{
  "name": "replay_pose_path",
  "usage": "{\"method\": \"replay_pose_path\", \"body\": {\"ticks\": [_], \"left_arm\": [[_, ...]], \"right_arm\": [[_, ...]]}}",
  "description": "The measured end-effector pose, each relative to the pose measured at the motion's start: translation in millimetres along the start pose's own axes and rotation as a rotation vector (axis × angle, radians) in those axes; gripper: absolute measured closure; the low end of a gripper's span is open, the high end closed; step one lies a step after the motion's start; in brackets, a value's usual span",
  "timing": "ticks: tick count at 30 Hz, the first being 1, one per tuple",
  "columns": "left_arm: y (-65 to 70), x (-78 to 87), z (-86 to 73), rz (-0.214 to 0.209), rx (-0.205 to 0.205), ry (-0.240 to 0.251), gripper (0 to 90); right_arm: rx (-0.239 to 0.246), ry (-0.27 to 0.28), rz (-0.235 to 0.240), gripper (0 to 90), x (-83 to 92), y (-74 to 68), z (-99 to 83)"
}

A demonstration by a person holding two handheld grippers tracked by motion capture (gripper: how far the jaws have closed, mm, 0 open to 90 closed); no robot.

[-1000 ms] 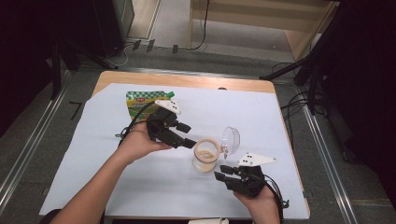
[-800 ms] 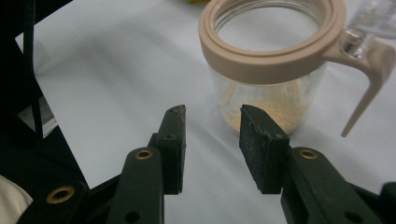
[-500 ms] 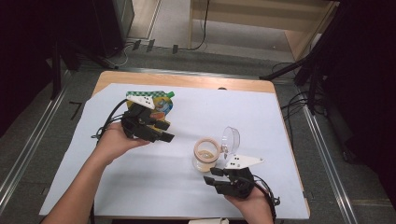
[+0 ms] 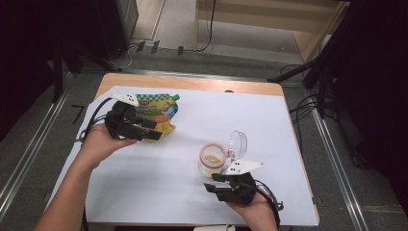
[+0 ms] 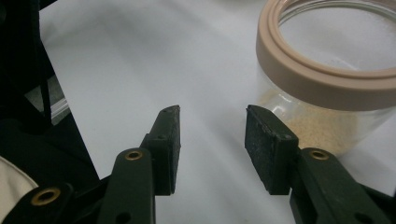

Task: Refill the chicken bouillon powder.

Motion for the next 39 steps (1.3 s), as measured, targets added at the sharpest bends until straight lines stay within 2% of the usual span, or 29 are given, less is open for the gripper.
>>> {"method": "replay_pose_path", "body": {"ticks": [10, 13, 16, 20, 26, 30, 34, 39], "left_arm": [[-16.4, 22.5, -10.9, 0.046, 0.038, 0.020, 42.3], [-21.3, 27.2, -15.9, 0.066, 0.036, 0.013, 42.1], [-25.3, 31.2, -18.6, 0.068, 0.055, 0.014, 41.6], [-29.4, 40.3, -20.7, 0.074, 0.061, 0.028, 41.5], [-42.8, 52.5, -25.1, 0.127, 0.084, 0.045, 41.4], [-51.9, 54.6, -26.0, 0.144, 0.094, 0.059, 40.5], [-63.3, 51.6, -20.2, 0.154, 0.123, 0.096, 35.7], [-68.0, 39.8, -13.6, 0.142, 0.114, 0.085, 37.6]], "right_arm": [[0.026, -0.009, 0.015, 57.0, -4.9, -6.7, 0.6], [0.013, -0.011, 0.022, 57.0, -5.4, -8.9, 1.4], [0.025, -0.008, 0.030, 57.0, -7.1, -11.0, 2.8], [0.034, -0.010, 0.037, 57.0, -8.8, -14.6, 3.0], [0.049, -0.013, 0.049, 57.0, -10.2, -22.6, 3.5], [0.054, -0.010, 0.070, 57.0, -13.5, -29.5, 6.4], [0.076, -0.019, 0.079, 56.6, -20.5, -37.2, 11.5], [0.087, -0.022, 0.093, 56.3, -29.0, -44.7, 18.4]]}}
Point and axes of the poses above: each handheld gripper's, and its own axes: x roughly backward along the jaws, z roughly out of its top, y roughly to its right, the point moved 10 cm from there along -x, roughly forward along the jaws, and after that the axes turned 4 degrees about -z, right-handed, at the moved point
